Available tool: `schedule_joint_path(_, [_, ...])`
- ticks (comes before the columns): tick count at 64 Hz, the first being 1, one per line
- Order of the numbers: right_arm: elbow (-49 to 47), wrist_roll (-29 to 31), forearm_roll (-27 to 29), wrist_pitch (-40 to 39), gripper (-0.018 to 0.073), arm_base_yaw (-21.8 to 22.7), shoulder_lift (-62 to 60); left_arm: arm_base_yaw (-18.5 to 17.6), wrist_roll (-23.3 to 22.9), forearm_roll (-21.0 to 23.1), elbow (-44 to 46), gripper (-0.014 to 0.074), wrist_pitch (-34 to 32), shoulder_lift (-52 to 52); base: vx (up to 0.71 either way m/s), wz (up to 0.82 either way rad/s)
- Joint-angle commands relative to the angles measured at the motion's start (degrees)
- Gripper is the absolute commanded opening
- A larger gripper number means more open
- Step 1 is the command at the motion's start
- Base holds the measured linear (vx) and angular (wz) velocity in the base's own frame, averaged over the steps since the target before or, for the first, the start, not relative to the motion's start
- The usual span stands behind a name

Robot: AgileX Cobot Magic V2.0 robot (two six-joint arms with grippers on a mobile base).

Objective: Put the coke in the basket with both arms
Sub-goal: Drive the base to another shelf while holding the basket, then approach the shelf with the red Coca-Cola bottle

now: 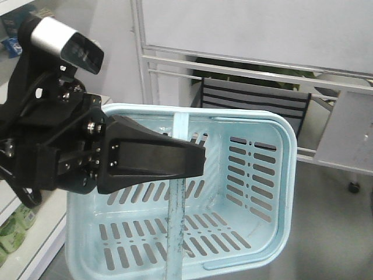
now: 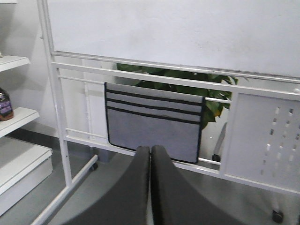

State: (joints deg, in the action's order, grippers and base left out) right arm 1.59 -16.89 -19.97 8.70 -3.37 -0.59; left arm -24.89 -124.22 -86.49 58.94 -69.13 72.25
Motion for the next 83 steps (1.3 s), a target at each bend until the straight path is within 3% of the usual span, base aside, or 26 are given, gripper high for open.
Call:
schedule_joint_path(1, [0.37,0.37,-0.81,-3.83,-0.0005,0.39,-0.76,-0.21,0.30,5.60,1.55,-0.0006,-6.64,-1.89,0.20,0.48])
schedule_joint_path(83, [0.37,0.37,-0.81,-3.83,-0.0005,0.39,-0.76,-0.21,0.30,5.60,1.55,-0.0006,-6.64,-1.89,0.12,0.53])
